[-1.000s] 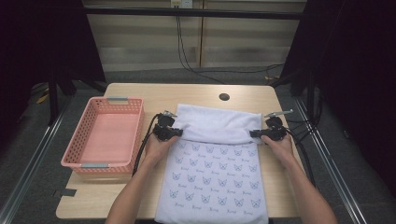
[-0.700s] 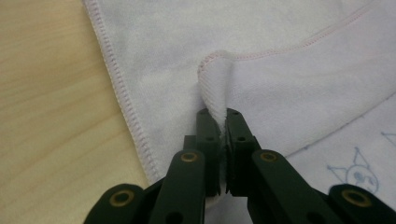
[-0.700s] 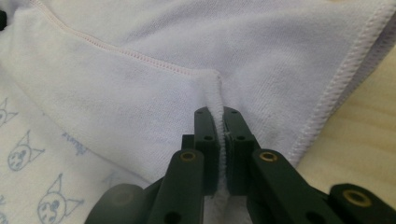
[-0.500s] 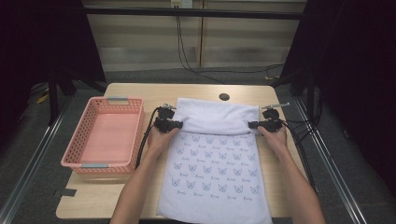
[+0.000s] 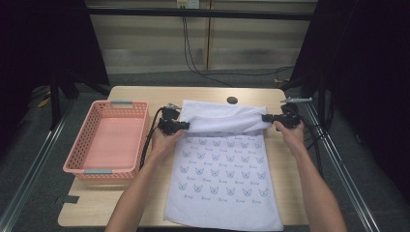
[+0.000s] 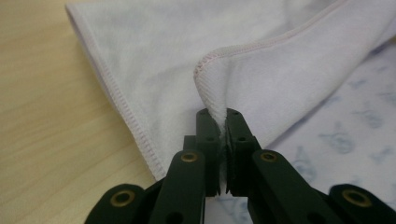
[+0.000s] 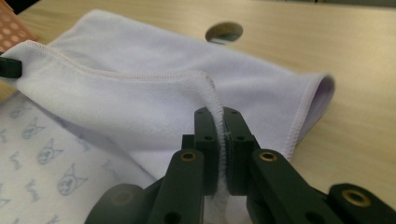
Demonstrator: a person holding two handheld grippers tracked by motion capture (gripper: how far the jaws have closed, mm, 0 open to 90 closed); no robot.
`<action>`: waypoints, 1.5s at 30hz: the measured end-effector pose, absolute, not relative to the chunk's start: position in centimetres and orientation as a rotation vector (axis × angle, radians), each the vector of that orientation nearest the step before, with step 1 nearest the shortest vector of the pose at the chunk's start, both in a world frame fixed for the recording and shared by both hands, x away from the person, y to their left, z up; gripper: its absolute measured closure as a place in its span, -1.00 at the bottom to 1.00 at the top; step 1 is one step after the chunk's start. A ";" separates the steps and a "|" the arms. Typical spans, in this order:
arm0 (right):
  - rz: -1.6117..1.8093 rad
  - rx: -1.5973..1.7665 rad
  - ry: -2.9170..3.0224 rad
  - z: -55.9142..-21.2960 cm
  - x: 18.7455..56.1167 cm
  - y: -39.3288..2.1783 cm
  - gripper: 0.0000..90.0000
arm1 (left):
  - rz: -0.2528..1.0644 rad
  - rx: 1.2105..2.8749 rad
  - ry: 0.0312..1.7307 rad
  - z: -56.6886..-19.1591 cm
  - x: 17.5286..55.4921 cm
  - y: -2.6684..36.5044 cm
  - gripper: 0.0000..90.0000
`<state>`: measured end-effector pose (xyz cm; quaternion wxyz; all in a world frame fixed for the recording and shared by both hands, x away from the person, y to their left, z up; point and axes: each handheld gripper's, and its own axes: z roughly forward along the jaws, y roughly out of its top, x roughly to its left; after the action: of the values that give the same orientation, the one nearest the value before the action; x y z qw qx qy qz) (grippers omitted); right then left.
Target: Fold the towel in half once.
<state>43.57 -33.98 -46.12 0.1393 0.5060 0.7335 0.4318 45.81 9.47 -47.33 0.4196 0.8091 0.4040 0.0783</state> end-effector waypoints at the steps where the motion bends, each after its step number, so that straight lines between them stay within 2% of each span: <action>1: 1.259 1.449 2.115 -45.5 43.4 -34.1 0.92 | 0.196 2.009 1.003 -46.6 45.6 9.6 0.92; 7: 1.332 1.353 2.079 -41.4 41.7 -34.7 0.92 | 0.197 1.944 0.942 -43.5 44.2 10.0 0.92; 9: 1.354 1.302 2.068 -39.3 40.6 -35.0 0.92 | 0.201 1.923 0.875 -41.2 42.7 10.3 0.92; 19: 1.427 1.157 2.030 -34.0 36.1 -35.6 0.92 | 0.284 1.889 0.710 -34.0 38.5 11.7 0.92; 25: 1.425 1.036 2.033 -31.1 31.7 -34.8 0.92 | 0.319 1.891 0.632 -30.8 34.6 13.2 0.92; 28: 1.461 0.990 2.060 -31.5 28.6 -34.5 0.92 | 0.274 1.889 0.605 -32.1 32.2 14.1 0.91; 34: 1.482 1.016 2.133 -36.4 23.5 -34.4 0.92 | 0.170 1.908 0.572 -38.8 27.4 14.6 0.91; 41: 1.436 1.069 2.296 -42.3 19.8 -33.6 0.89 | 0.019 2.008 0.671 -46.0 25.0 15.9 0.81; 45: 1.374 1.082 2.427 -44.8 18.3 -33.1 0.84 | -0.049 2.084 0.666 -47.3 24.3 16.4 0.81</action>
<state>18.34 -33.09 -44.82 0.0749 0.3607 0.8091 0.4579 24.29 16.40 -47.33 0.4586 0.8462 0.2705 -0.0197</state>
